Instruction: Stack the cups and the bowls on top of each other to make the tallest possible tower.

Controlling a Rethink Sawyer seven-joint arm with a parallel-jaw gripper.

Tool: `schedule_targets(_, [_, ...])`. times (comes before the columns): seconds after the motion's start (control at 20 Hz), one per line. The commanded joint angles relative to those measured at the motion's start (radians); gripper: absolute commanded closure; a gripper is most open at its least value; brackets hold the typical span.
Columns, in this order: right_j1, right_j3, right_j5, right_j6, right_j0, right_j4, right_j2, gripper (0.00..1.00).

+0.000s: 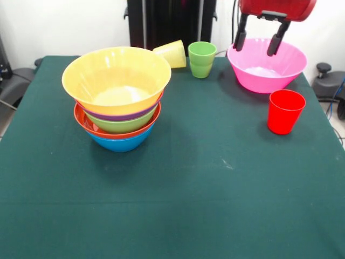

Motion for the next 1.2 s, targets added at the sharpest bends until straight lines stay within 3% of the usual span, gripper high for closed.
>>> schedule_targets(0.05, [0.064, -0.023, 0.071, 0.178, 0.036, -0.001, 0.043, 0.00])
schedule_targets(0.3, [0.077, -0.042, 0.079, 0.195, 0.045, -0.003, 0.041, 0.00])
schedule_targets(0.75, [0.117, 0.021, -0.092, 0.173, 0.017, -0.011, 0.056, 0.00])
schedule_targets(1.2, [0.149, 0.041, -0.188, 0.162, 0.007, -0.014, 0.061, 0.00])
